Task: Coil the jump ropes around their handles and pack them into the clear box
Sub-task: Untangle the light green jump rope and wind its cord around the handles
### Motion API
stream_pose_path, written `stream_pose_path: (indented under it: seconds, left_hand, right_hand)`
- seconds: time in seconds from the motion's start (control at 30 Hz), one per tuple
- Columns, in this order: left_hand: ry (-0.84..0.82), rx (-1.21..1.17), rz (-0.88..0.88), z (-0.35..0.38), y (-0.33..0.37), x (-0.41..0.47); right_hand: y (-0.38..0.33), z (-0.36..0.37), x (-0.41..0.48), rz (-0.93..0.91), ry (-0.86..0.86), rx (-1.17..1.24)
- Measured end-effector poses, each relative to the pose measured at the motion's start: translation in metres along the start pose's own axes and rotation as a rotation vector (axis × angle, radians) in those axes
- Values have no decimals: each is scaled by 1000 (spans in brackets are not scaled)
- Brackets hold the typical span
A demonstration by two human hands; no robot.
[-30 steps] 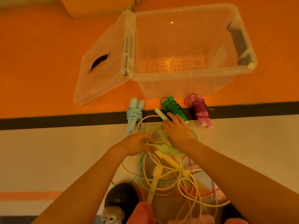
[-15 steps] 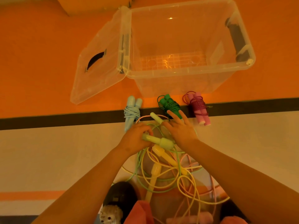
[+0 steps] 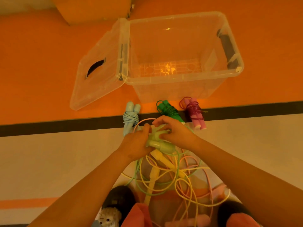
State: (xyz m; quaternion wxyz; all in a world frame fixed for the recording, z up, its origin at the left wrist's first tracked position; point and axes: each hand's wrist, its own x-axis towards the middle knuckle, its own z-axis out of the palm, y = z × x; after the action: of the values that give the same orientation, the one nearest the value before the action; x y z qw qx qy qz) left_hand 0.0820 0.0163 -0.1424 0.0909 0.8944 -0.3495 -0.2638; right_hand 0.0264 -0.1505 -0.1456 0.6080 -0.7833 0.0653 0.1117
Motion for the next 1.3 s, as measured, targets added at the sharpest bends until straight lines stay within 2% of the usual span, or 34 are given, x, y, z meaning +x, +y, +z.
stream_pose_path:
  seconds: [0.13, 0.23, 0.33, 0.5, 0.6, 0.8, 0.97, 1.1, 1.3]
  left_hand:
    - [-32, -59, 35, -11, 12, -10]
    - [25, -155, 37, -20, 19, -22]
    - [13, -249, 15, -23, 23, -39]
    - [-96, -158, -13, -50, 41, -69]
    - [-90, -183, 48, -81, 58, -92]
    - [53, -215, 137, -176, 113, -153]
    - [266, -222, 129, -255, 160, -195]
    - [422, -329, 245, -312, 205, -232]
    - [535, -632, 244, -372, 256, -275]
  right_hand:
    - [-17, -3, -18, 100, -14, 70]
    - [-31, -6, -37, 182, -52, 137]
    - [-46, -2, -58, 156, -36, 88]
    - [-77, 3, -96, 173, 11, -84]
    - [-117, -6, -116, 133, 90, -119]
    - [-228, -42, -161, 63, 200, -283]
    - [-326, -66, -200, -149, 426, -257]
    - [-398, -84, -229, -317, 598, -272]
    - [-492, -98, -263, -527, 782, -261]
